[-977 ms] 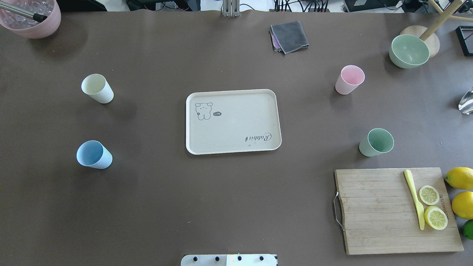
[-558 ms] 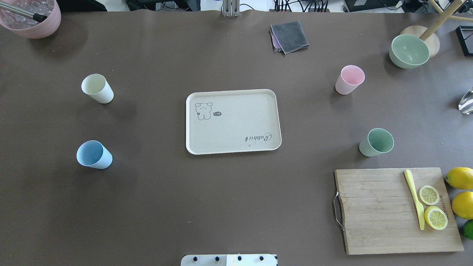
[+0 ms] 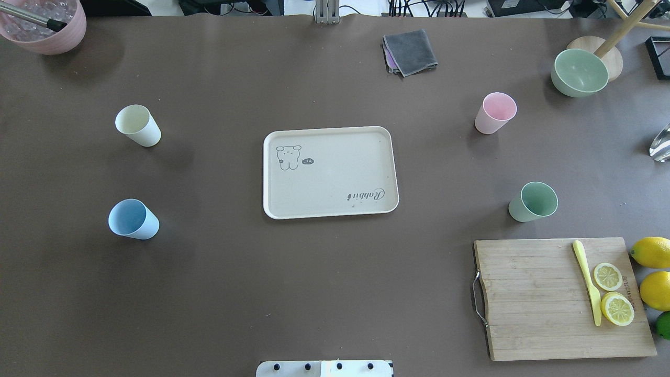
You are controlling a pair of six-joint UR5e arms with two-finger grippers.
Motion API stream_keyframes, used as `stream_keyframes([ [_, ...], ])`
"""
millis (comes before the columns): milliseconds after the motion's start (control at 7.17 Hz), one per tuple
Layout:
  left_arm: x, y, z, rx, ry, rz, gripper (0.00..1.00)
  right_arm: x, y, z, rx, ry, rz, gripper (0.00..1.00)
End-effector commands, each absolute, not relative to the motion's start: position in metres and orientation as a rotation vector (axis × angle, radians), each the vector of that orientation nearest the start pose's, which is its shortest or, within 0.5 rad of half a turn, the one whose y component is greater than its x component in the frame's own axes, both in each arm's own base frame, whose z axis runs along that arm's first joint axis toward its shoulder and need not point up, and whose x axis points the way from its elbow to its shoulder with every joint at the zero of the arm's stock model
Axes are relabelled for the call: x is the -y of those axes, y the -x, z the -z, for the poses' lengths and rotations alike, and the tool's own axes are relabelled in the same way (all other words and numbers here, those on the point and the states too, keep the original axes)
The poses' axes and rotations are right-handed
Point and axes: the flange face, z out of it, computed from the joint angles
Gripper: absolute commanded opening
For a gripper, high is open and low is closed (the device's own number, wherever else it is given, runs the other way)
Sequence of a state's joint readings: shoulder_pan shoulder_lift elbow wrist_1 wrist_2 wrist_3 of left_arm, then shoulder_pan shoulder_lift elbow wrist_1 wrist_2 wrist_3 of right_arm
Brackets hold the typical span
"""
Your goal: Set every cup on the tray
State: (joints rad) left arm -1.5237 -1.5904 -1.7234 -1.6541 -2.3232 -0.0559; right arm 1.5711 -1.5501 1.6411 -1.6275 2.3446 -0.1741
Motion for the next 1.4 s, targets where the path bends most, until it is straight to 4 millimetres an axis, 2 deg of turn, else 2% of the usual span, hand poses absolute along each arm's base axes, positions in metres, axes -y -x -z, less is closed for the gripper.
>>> stream_keyframes([
  [0,0.526,0.023,-0.547,-0.764,-0.232,-0.138,0.98,0.512,-0.056,-0.589,0.76,-0.214,0.24,1.0],
  [140,0.529,0.009,-0.544,-0.769,-0.263,-0.177,0.98,0.512,-0.042,-0.595,0.776,-0.193,0.253,1.0],
  [279,0.533,-0.008,-0.545,-0.777,-0.306,-0.228,0.98,0.511,-0.042,-0.59,0.776,-0.221,0.249,1.0],
  [419,0.535,-0.017,-0.549,-0.786,-0.317,-0.221,0.98,0.513,-0.038,-0.588,0.779,-0.223,0.232,1.0],
  [558,0.549,-0.026,-0.533,-0.801,-0.37,-0.212,0.98,0.515,-0.033,-0.582,0.803,-0.191,0.148,1.0],
  [698,0.552,-0.028,-0.536,-0.81,-0.379,-0.203,0.98,0.518,-0.01,-0.571,0.875,-0.15,0.109,1.0],
  [837,0.554,-0.031,-0.537,-0.806,-0.375,-0.188,0.98,0.527,0.019,-0.551,0.921,-0.143,0.136,1.0],
  [977,0.565,-0.047,-0.528,-0.838,-0.313,-0.066,0.98,0.53,0.054,-0.533,0.932,-0.128,0.134,1.0],
  [1116,0.566,-0.057,-0.517,-0.865,-0.288,0.022,0.98,0.53,0.077,-0.521,0.915,-0.17,0.134,1.0],
  [1256,0.563,-0.059,-0.52,-0.877,-0.314,0.018,0.98,0.526,0.111,-0.507,0.933,-0.152,0.085,1.0],
])
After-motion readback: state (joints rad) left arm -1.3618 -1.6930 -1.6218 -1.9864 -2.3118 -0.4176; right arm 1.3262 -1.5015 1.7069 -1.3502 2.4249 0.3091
